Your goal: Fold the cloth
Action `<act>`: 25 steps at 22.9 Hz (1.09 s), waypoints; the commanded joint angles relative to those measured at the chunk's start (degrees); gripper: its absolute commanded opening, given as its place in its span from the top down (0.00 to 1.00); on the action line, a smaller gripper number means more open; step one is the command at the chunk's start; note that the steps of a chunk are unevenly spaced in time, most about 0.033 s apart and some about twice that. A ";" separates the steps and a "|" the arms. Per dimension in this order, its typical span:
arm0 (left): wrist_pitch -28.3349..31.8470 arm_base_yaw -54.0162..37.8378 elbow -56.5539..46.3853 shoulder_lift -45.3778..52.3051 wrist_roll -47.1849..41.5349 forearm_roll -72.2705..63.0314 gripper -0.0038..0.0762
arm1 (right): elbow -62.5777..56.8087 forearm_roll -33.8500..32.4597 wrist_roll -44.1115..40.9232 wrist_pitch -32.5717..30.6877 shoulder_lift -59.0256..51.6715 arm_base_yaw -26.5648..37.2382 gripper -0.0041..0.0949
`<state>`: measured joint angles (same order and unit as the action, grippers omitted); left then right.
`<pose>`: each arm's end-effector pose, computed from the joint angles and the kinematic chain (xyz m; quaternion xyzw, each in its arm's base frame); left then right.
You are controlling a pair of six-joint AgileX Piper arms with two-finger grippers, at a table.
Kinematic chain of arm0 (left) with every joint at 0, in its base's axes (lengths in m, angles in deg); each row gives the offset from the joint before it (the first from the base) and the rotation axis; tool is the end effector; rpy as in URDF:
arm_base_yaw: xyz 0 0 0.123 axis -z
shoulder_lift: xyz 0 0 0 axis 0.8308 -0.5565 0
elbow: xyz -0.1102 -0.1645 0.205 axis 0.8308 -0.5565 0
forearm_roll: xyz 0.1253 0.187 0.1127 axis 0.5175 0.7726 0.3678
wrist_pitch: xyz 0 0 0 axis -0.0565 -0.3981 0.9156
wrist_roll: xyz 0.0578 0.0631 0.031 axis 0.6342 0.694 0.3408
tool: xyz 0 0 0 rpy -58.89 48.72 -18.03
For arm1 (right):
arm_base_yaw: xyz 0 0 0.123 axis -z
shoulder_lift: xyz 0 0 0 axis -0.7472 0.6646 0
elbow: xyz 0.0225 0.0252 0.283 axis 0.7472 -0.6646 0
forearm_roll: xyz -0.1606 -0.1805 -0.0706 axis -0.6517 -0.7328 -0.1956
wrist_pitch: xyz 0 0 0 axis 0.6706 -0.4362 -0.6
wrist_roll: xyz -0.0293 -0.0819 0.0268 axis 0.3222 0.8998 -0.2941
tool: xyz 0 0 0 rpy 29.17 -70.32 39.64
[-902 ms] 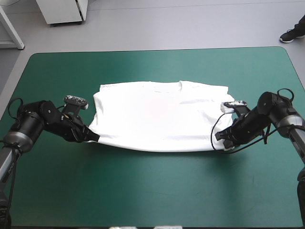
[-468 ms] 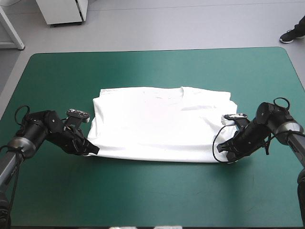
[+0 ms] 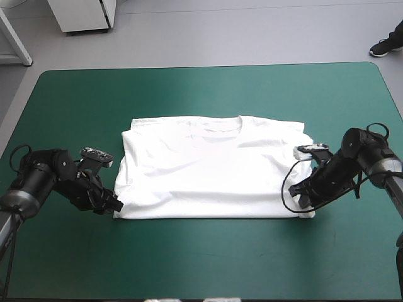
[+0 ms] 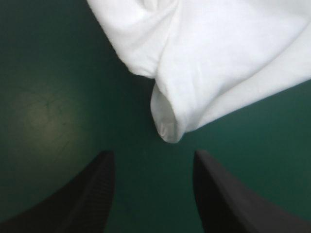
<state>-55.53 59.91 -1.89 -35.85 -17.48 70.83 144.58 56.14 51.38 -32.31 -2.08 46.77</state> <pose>0.2214 -0.0274 0.2678 0.1971 0.9736 -0.0588 0.0986 0.2647 0.0340 0.2462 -0.1462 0.9781 0.1461 0.0260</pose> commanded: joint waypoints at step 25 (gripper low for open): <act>15.09 0.03 18.35 9.89 -3.50 -0.41 0.43 | 18.50 -9.53 -8.36 7.83 7.93 0.06 0.57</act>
<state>-43.03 59.91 14.41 -27.08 -20.46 71.22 161.37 45.74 42.26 -25.88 6.65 46.77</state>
